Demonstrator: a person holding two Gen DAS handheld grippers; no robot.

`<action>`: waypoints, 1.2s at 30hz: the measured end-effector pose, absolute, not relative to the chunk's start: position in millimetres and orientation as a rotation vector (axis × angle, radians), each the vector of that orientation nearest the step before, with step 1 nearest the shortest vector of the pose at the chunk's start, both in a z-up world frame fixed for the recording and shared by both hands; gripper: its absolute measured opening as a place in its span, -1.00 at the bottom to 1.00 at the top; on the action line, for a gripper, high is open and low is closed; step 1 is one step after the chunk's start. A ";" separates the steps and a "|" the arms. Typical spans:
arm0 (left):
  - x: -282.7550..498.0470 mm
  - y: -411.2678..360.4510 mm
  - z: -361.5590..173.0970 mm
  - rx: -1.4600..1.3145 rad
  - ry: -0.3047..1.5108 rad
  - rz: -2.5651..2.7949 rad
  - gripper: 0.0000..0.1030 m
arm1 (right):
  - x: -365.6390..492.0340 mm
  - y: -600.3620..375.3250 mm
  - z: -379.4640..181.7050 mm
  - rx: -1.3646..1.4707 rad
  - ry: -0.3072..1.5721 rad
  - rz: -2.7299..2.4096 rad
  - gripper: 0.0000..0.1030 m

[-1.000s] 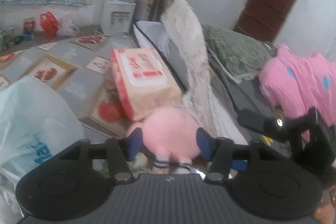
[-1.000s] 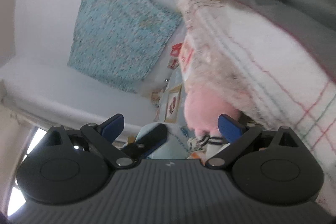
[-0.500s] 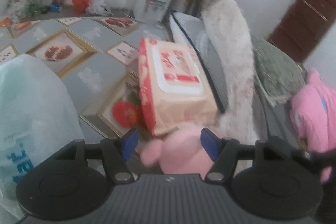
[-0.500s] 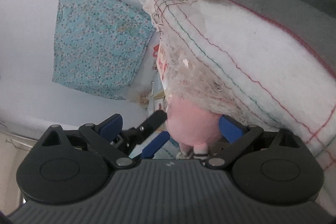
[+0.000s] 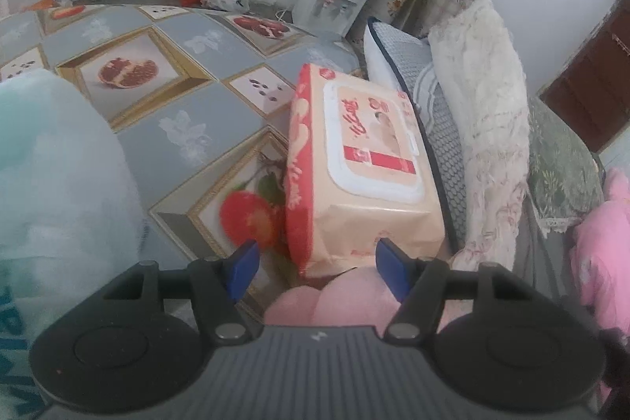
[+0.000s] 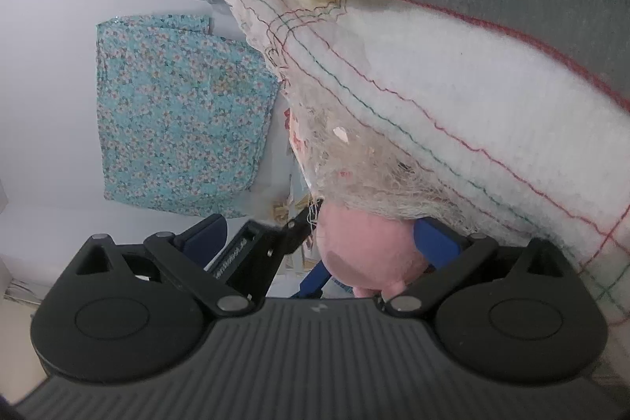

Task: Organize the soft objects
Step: 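Lift the pink plush pig off the bed with both tools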

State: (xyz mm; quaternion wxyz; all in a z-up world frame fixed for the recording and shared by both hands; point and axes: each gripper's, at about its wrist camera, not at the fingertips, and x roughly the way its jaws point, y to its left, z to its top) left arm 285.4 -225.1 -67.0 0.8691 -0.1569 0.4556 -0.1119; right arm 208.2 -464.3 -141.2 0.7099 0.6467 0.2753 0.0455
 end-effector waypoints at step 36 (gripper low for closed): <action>173.2 -155.7 32.2 -0.418 0.768 -0.469 0.25 | 178.6 -431.2 -76.1 1.347 0.546 0.396 0.99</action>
